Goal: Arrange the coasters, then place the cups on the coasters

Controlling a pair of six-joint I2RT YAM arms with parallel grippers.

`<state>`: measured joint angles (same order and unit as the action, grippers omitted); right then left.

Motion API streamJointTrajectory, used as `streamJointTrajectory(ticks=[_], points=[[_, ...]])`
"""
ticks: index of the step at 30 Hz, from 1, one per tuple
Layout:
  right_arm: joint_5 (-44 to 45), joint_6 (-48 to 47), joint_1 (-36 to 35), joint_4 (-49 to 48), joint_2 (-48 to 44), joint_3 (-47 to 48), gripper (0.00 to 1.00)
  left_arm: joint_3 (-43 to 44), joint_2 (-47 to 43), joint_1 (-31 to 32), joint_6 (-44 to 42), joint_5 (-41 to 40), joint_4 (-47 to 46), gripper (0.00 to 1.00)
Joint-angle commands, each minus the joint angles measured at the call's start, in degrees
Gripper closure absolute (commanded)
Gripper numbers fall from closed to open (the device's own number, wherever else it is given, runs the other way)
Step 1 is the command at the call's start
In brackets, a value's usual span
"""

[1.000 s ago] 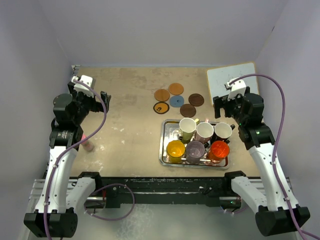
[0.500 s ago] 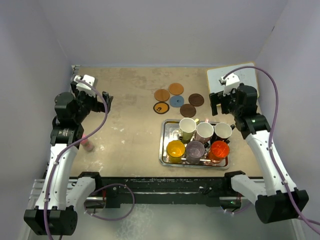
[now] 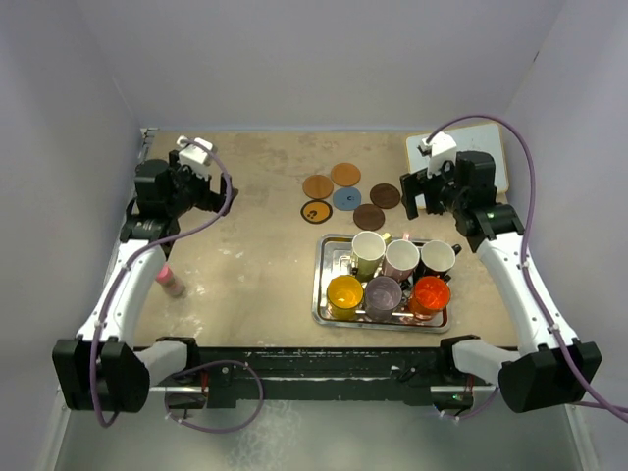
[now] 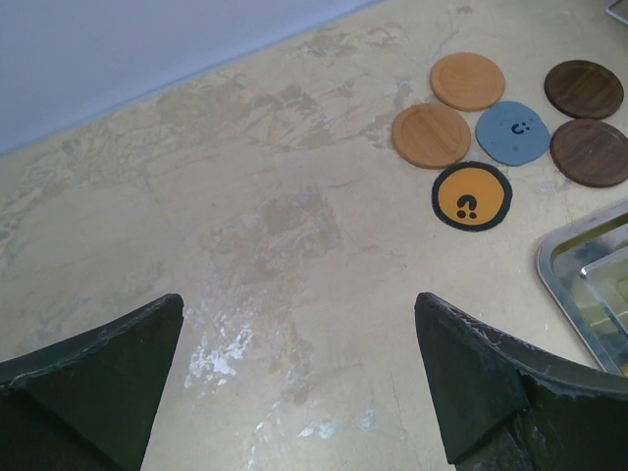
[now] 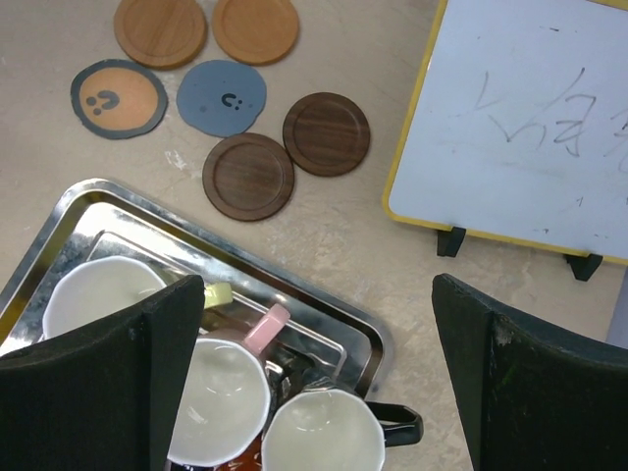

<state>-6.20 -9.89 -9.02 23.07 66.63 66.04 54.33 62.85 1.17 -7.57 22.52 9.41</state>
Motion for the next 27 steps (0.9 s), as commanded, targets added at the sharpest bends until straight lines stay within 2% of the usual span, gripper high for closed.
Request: streamJointTrajectory(ticks=[1,5,10,16,21,27], points=[[-2.4,-1.7,-0.4,1.3,-3.1,1.9,0.00,4.5,5.9,3.6,-2.2,0.6,-7.2,0.02],[-4.2,-0.9,-0.3,3.1,-6.3,0.0,0.00,7.9,14.0,7.9,-2.4,-3.0,-9.7,0.02],[-2.2,-1.1,0.0,1.0,-8.7,-4.1,0.00,14.3,24.6,11.8,-0.1,-6.2,-12.1,0.02],[-6.2,-1.9,5.5,0.2,-9.8,-6.5,0.00,22.2,38.5,17.1,1.1,-10.3,-12.8,0.02],[-7.4,-2.0,9.0,0.0,-10.4,-7.4,0.00,32.3,51.1,20.5,1.3,-12.8,-10.7,0.03],[-7.2,-2.8,10.0,0.0,-9.6,-7.7,0.00,43.9,64.0,21.9,3.0,-13.9,-8.0,0.04]])
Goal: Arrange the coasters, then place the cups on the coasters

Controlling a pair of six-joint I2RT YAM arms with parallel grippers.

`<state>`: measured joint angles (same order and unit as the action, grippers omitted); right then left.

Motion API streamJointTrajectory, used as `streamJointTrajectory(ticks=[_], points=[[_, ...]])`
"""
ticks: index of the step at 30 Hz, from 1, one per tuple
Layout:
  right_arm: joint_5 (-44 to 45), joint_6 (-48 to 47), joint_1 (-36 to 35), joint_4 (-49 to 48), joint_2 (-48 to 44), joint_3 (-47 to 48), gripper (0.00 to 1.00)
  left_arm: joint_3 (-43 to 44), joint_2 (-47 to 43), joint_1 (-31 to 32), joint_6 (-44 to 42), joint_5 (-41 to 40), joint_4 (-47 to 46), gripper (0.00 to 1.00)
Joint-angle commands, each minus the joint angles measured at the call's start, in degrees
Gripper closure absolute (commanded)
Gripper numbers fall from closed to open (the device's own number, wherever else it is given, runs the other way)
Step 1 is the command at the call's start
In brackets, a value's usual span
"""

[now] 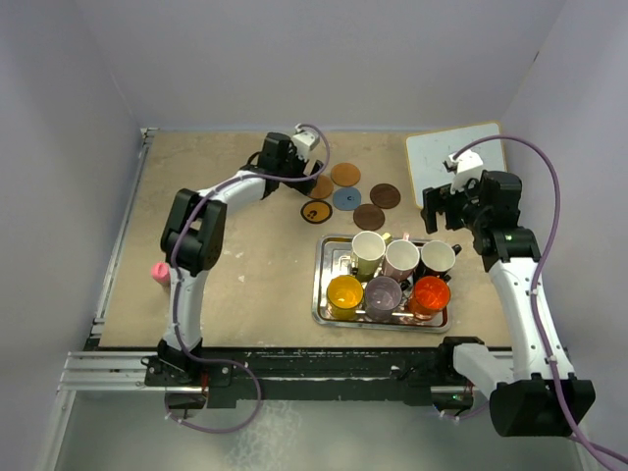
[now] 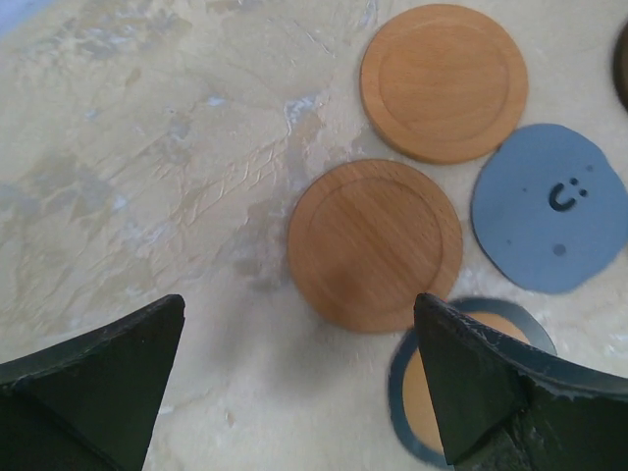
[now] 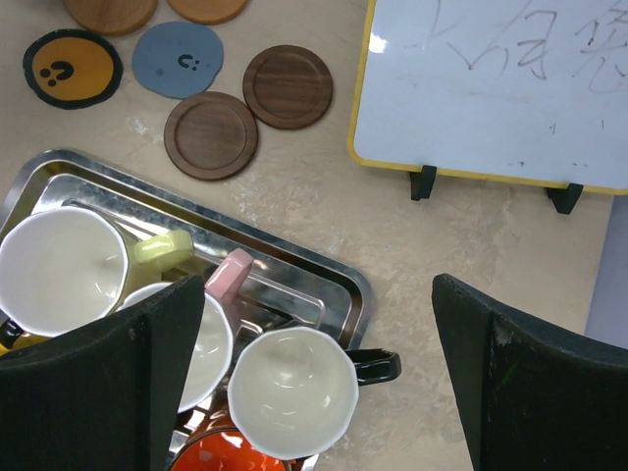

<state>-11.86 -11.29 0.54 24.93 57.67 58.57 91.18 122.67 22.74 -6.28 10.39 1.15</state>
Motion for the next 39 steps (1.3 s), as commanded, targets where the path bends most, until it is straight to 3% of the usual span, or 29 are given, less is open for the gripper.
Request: streamJointTrajectory(ticks=[1,15,21,39], points=[[-1.3,-1.4,0.5,-1.8,-0.6,-0.3,0.00,8.4,5.3,0.5,1.8,-2.2,0.5,0.04],[-2.2,-1.9,0.8,-2.0,-0.7,-0.7,0.00,14.0,11.8,0.9,-3.3,-10.7,8.5,0.08],[-2.4,-2.0,0.8,-2.1,-0.7,-0.7,0.00,9.5,8.8,-0.4,-6.1,-14.8,10.6,0.09],[-2.6,-2.2,0.8,-2.3,-0.9,-0.7,0.00,-7.6,-3.3,-12.6,-12.5,-17.1,12.4,0.11]])
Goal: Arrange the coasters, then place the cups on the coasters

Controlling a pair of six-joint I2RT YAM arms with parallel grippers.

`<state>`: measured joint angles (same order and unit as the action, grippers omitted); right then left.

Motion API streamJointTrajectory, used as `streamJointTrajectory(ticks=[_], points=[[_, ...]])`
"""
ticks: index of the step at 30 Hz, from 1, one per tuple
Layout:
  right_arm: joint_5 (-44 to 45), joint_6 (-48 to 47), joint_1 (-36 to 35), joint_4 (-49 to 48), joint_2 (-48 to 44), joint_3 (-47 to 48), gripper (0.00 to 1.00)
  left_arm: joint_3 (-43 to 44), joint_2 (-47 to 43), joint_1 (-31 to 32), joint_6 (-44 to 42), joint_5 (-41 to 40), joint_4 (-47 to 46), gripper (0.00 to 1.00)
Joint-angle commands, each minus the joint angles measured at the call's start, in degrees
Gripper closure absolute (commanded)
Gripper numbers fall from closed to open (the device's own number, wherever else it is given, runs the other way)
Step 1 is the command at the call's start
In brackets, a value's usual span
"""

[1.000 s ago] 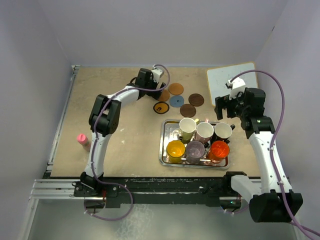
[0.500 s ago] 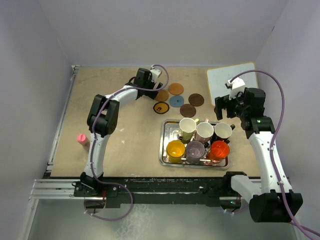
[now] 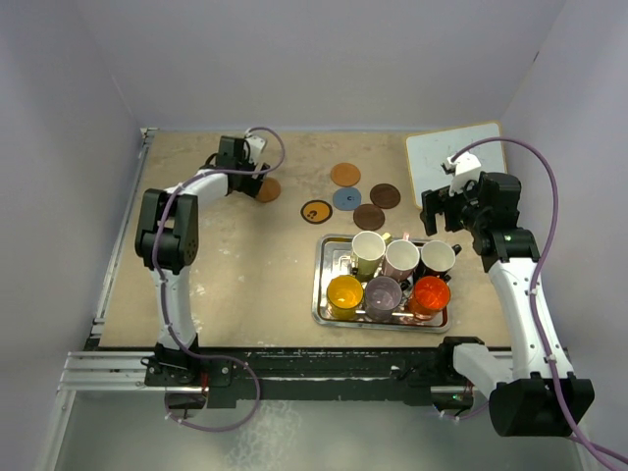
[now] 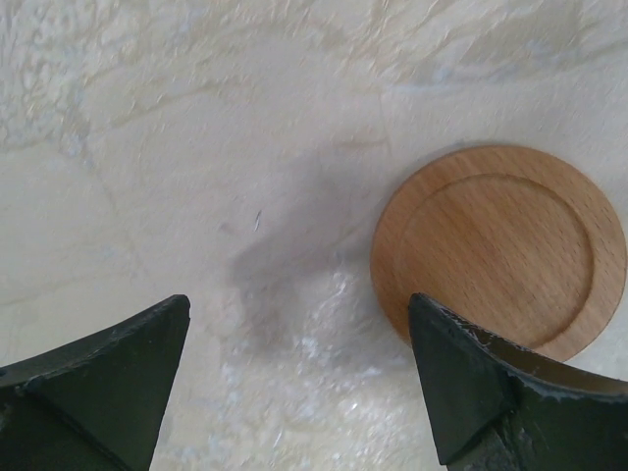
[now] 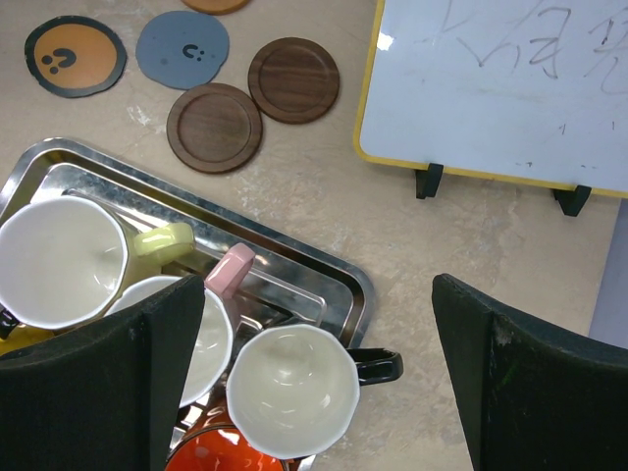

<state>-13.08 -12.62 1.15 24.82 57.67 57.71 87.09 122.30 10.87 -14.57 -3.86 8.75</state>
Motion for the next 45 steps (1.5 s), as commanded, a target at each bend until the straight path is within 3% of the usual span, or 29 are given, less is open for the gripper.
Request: streamJointTrajectory(ticks=[1,6,11,17,36,45], points=[[-1.4,-0.9,0.1,-2.1,-1.0,0.1,0.00,-4.1,-3.5,-1.0,-4.7,-3.2,4.9,0.11],[-1.6,-0.9,0.2,-2.1,-0.9,0.1,0.00,-4.4,-6.0,-1.6,-3.6,-3.0,3.6,0.11],[-1.6,-1.3,0.2,-2.2,-1.2,0.1,0.00,0.8,-6.0,-1.2,1.5,1.1,2.4,0.11],[-1.4,-1.6,0.2,-2.3,-1.1,0.1,0.00,6.9,-4.1,3.7,4.8,2.7,-0.9,0.08],[-0.3,-2.4,0.2,-2.4,-0.4,-1.3,0.00,43.6,22.8,16.5,15.6,7.5,4.9,0.08],[-0.4,-2.5,0.2,-2.4,-0.5,-1.4,0.00,48.6,28.6,18.0,13.3,5.2,6.0,0.08]])
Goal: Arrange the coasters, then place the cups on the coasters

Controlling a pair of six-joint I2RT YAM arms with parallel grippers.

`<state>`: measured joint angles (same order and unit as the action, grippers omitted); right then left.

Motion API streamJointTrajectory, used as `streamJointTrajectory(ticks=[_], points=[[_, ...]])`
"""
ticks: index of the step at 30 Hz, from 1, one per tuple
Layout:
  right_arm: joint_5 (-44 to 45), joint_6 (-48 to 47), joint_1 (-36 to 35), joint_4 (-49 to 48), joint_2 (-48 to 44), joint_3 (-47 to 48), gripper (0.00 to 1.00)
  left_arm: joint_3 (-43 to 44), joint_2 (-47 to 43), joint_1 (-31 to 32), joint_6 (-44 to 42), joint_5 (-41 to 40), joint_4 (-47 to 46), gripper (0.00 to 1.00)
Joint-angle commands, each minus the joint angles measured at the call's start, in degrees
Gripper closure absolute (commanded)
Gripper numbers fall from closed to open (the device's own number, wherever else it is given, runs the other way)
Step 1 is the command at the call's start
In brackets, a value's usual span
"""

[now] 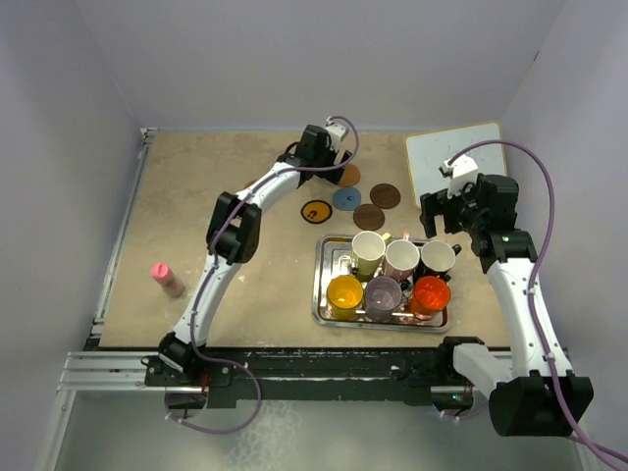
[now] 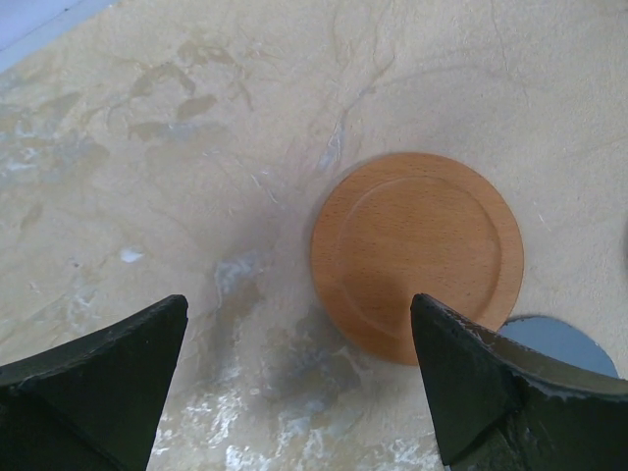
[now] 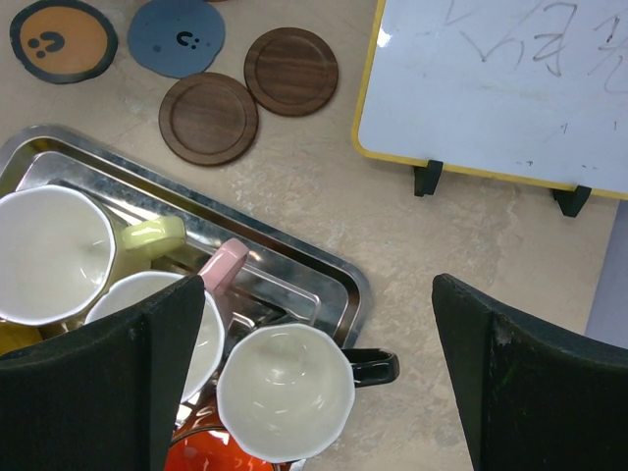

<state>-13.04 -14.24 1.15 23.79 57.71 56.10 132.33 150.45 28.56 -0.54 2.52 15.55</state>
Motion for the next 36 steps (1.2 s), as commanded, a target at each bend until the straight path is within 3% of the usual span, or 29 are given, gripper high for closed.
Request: streamJointTrajectory(ticks=[1,6,22,29,36], points=[[-0.5,-0.9,0.2,-1.4,-0.6,0.2,0.00,3.3,0.7,0.4,-1.4,-1.5,-0.5,0.08],[-0.5,-0.9,0.2,-1.3,-0.8,0.2,0.00,0.6,-0.3,0.4,-5.4,-3.0,1.6,0.08],[-1.5,-0.6,0.2,-1.4,-2.2,0.2,0.00,-28.1,-17.7,-2.5,-20.2,-6.5,7.3,0.08],[-2.1,-0.3,0.2,-1.3,-2.3,0.2,0.00,-40.2,-25.4,-2.5,-22.2,-5.2,9.2,0.08],[-2.6,-0.1,0.2,-1.2,-2.6,0.2,0.00,-50.7,-32.3,-3.1,-23.4,-9.7,7.4,0.08]])
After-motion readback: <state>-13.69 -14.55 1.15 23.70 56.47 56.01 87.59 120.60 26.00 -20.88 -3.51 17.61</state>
